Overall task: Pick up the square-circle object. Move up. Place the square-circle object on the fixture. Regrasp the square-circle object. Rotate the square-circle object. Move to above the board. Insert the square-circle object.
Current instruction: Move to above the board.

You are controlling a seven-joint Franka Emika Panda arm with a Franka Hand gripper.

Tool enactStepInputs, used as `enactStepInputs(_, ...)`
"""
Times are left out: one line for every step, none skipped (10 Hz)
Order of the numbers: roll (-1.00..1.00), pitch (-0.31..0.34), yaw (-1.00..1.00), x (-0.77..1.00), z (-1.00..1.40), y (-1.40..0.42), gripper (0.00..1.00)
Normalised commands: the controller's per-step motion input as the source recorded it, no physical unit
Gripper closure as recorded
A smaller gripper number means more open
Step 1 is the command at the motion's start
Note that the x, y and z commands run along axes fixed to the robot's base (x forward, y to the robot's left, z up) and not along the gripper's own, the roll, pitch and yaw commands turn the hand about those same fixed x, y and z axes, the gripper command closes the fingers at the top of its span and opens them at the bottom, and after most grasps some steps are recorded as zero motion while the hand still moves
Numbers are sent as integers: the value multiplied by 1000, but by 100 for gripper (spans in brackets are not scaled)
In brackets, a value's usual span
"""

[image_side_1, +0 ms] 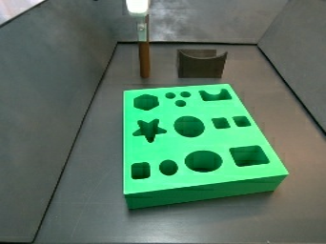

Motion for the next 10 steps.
enactStepInputs(-143, 63, 36, -75, 1000, 221, 100)
enactStepInputs(-148, 74, 29, -78, 1000, 218, 100)
enactStepInputs(-159, 65, 0, -74, 1000, 203, 100)
enactStepInputs(-172, 55, -18, -69, 1000, 194, 100)
enactStepInputs(-183, 51, -28, -65, 1000, 188, 100)
enactStepInputs(-192, 48, -34, -61, 1000, 182, 100)
enactStepInputs(-202, 52, -38, -57, 1000, 174, 100)
enactStepInputs(-198, 46, -36, -53, 1000, 168, 100)
enactStepInputs(-194, 45, -36, -50, 1000, 162, 100)
enactStepInputs(-174, 50, -36, -41, 1000, 147, 100)
